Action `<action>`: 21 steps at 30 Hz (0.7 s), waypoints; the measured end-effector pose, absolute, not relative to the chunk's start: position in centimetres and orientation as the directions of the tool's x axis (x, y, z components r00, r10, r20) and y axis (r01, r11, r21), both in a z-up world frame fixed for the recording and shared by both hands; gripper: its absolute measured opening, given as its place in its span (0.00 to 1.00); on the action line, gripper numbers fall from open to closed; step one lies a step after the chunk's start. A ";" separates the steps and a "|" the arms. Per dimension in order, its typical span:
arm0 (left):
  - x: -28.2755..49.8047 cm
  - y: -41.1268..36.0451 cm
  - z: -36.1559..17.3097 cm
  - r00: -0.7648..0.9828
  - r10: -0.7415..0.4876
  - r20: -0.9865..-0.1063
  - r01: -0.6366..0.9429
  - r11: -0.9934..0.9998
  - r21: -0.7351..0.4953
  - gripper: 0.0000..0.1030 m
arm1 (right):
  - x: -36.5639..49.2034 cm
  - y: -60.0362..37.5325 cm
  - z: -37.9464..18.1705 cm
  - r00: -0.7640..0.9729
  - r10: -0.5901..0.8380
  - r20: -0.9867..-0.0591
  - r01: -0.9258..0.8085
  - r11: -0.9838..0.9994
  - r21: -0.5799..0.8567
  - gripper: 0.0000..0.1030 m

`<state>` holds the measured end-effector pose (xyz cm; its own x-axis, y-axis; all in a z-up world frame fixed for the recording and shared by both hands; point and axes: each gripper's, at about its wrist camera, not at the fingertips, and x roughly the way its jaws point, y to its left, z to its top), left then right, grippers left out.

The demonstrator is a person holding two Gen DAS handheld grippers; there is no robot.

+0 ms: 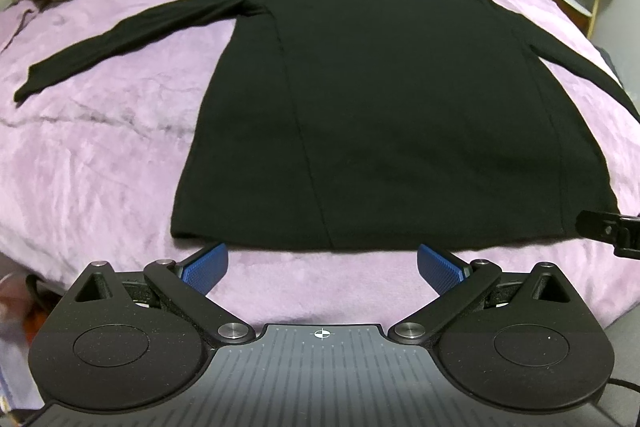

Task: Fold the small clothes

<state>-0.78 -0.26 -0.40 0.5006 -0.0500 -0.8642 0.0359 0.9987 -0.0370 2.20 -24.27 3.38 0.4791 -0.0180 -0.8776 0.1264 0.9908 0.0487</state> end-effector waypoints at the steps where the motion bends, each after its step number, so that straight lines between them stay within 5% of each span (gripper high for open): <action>1: -0.8 -0.3 -0.3 0.503 -0.053 -0.863 0.042 0.998 -0.036 1.00 | 2.2 -24.3 3.4 0.478 -0.014 -0.878 0.125 0.991 0.052 0.96; 21: 0.2 -0.5 -1.4 0.459 -0.065 -0.886 0.047 0.998 -0.049 0.98 | 2.2 -24.9 3.1 0.536 0.043 -0.843 0.111 0.986 0.121 0.96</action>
